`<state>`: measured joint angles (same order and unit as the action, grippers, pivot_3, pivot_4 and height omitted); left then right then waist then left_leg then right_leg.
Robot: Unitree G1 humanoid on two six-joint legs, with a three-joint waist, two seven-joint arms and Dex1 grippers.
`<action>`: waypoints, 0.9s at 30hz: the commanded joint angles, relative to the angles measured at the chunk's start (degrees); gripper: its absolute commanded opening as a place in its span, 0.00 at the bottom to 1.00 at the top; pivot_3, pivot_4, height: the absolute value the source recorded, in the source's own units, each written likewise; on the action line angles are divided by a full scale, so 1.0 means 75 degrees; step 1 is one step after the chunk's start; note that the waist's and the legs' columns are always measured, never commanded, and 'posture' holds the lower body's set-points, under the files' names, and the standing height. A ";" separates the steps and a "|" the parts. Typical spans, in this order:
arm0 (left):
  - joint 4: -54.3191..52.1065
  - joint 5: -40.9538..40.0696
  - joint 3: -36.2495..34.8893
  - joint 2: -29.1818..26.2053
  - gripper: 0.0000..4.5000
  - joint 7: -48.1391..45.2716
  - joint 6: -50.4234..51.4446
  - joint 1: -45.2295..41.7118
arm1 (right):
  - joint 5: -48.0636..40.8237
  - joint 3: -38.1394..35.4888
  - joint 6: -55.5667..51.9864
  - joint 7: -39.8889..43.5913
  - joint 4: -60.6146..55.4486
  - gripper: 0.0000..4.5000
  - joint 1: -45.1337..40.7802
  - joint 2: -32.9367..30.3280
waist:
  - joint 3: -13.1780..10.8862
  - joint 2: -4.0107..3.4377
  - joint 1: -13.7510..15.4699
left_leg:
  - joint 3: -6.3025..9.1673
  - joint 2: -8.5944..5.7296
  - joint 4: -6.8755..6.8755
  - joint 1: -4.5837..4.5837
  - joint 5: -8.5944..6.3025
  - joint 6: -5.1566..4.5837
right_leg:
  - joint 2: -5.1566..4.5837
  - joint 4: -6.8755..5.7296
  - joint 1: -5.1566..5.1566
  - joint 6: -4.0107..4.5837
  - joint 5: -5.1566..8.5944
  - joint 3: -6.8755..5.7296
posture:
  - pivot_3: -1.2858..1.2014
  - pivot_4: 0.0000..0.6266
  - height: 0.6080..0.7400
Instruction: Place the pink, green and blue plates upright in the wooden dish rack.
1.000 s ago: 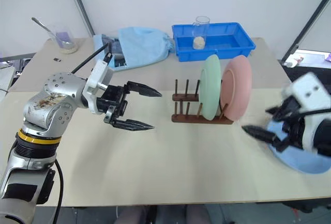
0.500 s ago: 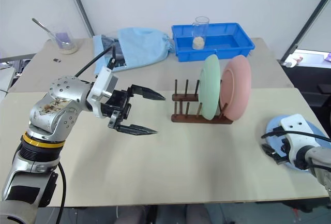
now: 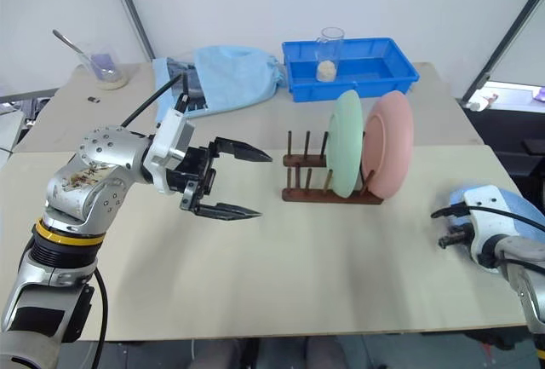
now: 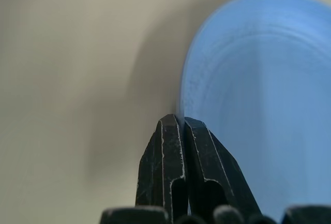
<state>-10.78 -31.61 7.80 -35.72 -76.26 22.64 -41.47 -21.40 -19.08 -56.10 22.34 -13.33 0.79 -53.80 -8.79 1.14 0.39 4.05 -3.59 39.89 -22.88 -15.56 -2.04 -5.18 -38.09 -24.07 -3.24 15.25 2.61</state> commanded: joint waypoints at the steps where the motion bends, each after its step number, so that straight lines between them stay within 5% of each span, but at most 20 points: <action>1: -0.0150 -0.0020 -0.0213 -0.0081 1.00 0.0104 -0.0029 -0.0014 | 0.0111 -0.0253 -0.0133 -0.0006 -0.0236 0.01 -0.0060 0.0058 | 0.0000 -0.0001 0.0000 | 0.0000 0.0001 0.0000 0.0001 0.0000 0.0000 | 0.0002 -0.0002 -0.0001 0.0000 0.0000 0.0000 | 0.52 0.24 1.00; 7: 0.0053 -0.0163 -0.0682 -0.0330 1.00 0.0485 0.0287 0.0065 | 0.0703 -0.0700 0.0420 -0.0042 -0.1015 0.01 -0.0453 -0.0574 | 0.0001 -0.0007 -0.0041 | -0.0002 -0.0002 -0.0001 -0.0004 0.0000 0.0000 | -0.0001 -0.0005 -0.0012 0.0000 0.0000 0.0007 | 0.52 0.24 1.00; 14: 0.0238 -0.0010 -0.1168 -0.0618 1.00 0.0861 0.0420 0.0302 | -0.0034 -0.0158 0.0831 0.0542 -0.1527 0.01 -0.4095 -0.1133 | 0.0000 -0.0070 -0.0195 | -0.0006 0.0013 -0.0014 0.0006 0.0005 0.0009 | 0.0012 -0.0004 -0.0017 0.0005 -0.0003 0.0001 | 0.52 0.24 1.00; 20: 0.0327 -0.0023 -0.1331 -0.0770 1.00 0.1107 0.0512 0.0302 | -0.2467 -0.0079 0.0112 0.0321 -0.1841 0.01 -0.7446 0.1105 | -0.0003 -0.0065 -0.0193 | -0.0005 0.0022 -0.0017 -0.0013 0.0006 0.0012 | 0.0007 0.0004 -0.0034 0.0013 -0.0008 -0.0006 | 0.52 0.24 1.00; 27: 0.0255 -0.0127 -0.1432 -0.0900 1.00 0.1024 0.0477 0.0408 | -0.6745 -0.1483 -0.1015 -0.2609 -0.1301 0.01 -0.7783 0.3737 | -0.0001 -0.0059 -0.0084 | 0.0027 -0.0010 -0.0011 -0.0038 0.0027 0.0048 | -0.0026 -0.0004 -0.0041 -0.0005 -0.0031 -0.0029 | 0.52 0.24 1.00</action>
<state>-7.75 -31.64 -1.22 -41.71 -68.27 26.50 -38.14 -64.70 -26.58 -63.65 8.45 -23.01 -58.64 -26.53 -8.80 0.69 -0.24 4.26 -3.73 39.79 -23.20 -15.35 -1.67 -5.42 -38.13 -24.40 -3.33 14.98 2.40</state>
